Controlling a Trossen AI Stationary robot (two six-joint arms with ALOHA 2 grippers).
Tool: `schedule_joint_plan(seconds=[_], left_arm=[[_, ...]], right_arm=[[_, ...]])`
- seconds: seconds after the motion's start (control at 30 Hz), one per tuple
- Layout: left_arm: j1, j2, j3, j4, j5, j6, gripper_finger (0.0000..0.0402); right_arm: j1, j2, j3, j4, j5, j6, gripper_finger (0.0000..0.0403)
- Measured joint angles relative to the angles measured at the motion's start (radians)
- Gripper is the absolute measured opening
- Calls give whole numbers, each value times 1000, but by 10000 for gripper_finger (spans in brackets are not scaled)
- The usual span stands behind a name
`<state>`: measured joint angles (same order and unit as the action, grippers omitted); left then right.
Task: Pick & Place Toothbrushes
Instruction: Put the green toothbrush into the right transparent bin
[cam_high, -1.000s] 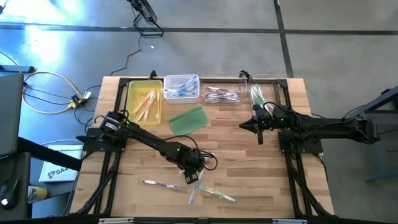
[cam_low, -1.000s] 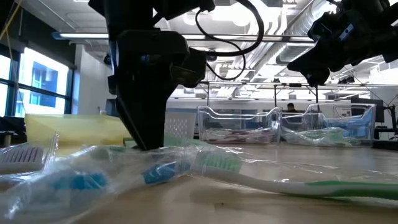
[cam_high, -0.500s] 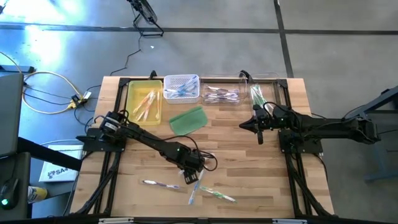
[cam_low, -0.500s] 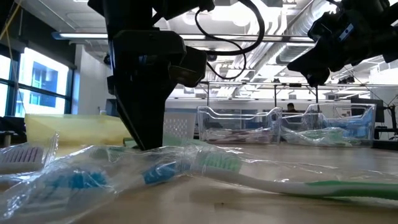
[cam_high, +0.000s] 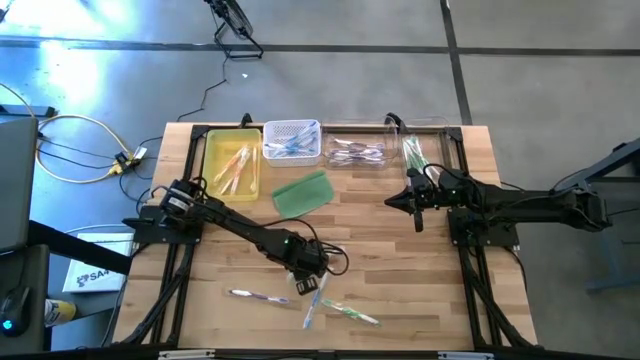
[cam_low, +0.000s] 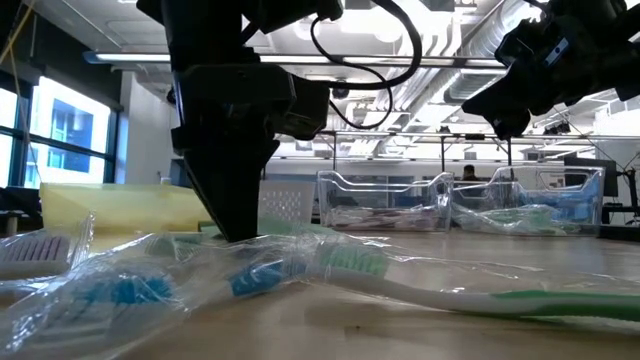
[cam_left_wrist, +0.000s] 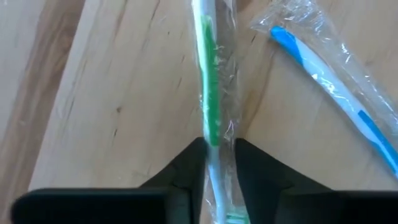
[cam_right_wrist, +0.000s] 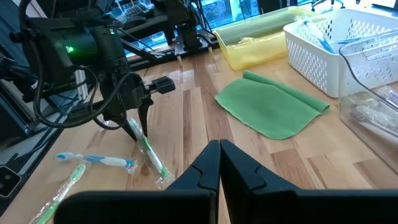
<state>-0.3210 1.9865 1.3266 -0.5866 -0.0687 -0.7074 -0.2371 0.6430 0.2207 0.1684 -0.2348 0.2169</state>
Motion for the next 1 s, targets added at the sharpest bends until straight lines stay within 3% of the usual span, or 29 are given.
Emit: schedule_joint_plan(seconds=[0.4, 1.0], left_arm=[[20, 0, 0, -14, -4, 28, 13], [21, 0, 1, -15, -7, 29, 15]], right_arm=[[0, 0, 0, 0, -3, 0, 3], [0, 0, 0, -30, -3, 0, 3]])
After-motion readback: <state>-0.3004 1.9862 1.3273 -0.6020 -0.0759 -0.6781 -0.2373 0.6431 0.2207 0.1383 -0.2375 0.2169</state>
